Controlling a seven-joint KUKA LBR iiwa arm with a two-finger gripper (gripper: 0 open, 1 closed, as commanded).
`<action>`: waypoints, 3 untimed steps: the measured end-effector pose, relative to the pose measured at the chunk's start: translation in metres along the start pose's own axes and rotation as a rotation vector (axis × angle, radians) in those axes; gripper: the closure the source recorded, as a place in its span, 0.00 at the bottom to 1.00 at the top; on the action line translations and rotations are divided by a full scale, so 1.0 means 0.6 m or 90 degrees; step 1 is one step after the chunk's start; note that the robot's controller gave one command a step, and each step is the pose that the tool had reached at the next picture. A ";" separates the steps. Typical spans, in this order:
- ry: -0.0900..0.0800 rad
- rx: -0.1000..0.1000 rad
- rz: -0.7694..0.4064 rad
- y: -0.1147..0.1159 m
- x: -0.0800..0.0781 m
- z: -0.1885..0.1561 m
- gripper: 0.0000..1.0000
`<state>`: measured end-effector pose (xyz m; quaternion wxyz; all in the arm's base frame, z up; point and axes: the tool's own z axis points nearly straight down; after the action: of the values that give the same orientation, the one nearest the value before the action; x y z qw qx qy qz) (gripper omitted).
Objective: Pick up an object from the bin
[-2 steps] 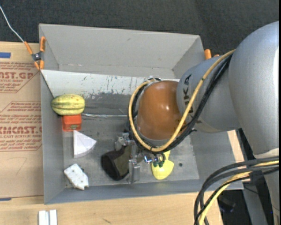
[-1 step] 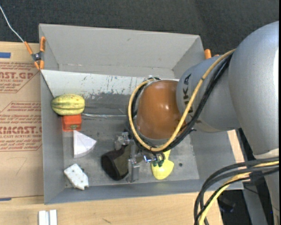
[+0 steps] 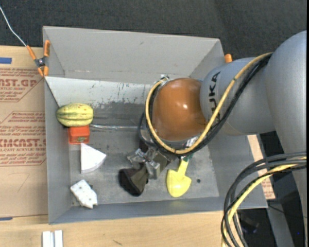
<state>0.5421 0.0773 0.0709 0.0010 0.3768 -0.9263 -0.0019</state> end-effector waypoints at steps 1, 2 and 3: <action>0.000 0.000 0.000 0.000 0.000 0.000 1.00; 0.002 -0.002 -0.017 0.006 0.011 -0.131 1.00; -0.003 0.001 -0.010 0.002 0.000 -0.159 1.00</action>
Offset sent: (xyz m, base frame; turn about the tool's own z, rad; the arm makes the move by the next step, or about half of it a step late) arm -0.0087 -0.0041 0.1206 -0.0400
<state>0.5414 0.0780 0.1663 -0.0017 0.3840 -0.9233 -0.0023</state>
